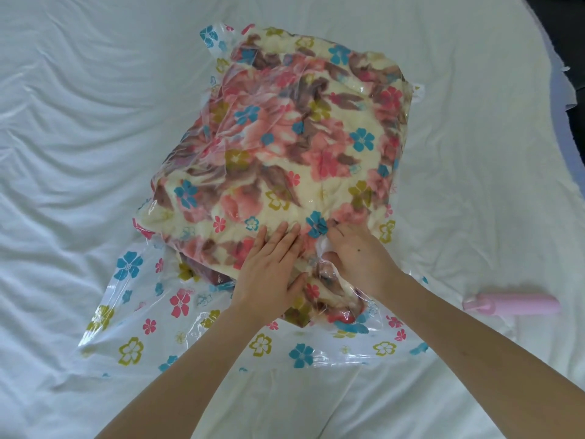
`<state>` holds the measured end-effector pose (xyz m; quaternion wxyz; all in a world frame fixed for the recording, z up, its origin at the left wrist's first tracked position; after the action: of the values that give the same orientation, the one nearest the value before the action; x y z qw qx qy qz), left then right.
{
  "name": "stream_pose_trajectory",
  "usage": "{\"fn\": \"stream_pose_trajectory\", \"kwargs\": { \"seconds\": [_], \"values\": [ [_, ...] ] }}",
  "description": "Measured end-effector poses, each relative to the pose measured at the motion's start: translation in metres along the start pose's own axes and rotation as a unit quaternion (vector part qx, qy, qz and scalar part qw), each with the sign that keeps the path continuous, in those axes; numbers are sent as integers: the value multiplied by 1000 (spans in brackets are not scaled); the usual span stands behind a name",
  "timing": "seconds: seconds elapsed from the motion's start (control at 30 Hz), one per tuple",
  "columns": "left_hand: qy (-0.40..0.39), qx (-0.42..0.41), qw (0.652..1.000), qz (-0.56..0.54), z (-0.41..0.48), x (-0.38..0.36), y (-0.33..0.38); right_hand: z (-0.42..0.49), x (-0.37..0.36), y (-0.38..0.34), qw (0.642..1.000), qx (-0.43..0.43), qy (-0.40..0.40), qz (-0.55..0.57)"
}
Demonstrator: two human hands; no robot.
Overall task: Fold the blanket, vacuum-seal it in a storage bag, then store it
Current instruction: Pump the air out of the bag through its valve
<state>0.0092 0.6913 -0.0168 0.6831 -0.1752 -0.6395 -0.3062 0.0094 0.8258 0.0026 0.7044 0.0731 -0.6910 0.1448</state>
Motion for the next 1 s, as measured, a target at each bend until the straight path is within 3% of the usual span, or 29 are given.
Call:
{"fn": "stream_pose_trajectory", "kwargs": {
  "seconds": [0.07,0.13,0.27,0.43,0.53,0.63,0.7,0.83,1.0],
  "values": [
    [-1,-1,1000,-3,0,0,0,6,5,3,993,-36,-11,-113],
    [-1,-2,1000,-4,1,0,0,5,14,6,987,-58,-7,-147],
    [2,-2,1000,-8,0,1,0,1,9,-2,996,18,-30,-82],
    [6,-3,1000,-9,1,1,0,5,24,-3,993,-44,44,-105],
    [7,-8,1000,-13,1,2,-1,6,9,-2,992,9,7,-123],
    [4,-9,1000,-12,0,3,-1,15,9,4,987,-32,-29,-156],
    [-1,-8,1000,-14,0,2,-2,11,19,4,988,-44,-4,-145],
    [-11,-9,1000,-7,0,0,-2,6,9,-4,992,34,-57,-108],
    [-17,-12,1000,-13,0,0,-4,16,15,3,991,-49,-38,-114]
  ]
}}
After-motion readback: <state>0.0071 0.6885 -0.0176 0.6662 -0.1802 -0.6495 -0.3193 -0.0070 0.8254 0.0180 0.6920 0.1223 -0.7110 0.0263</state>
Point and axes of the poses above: each hand's wrist, its own z-axis towards the middle knuckle, its own x-axis out of the back of the hand, y = z × x, the point moved 6 cm from there along z, towards the middle knuckle, and after that the axes turned 3 degrees about z, right-handed, at the moved point
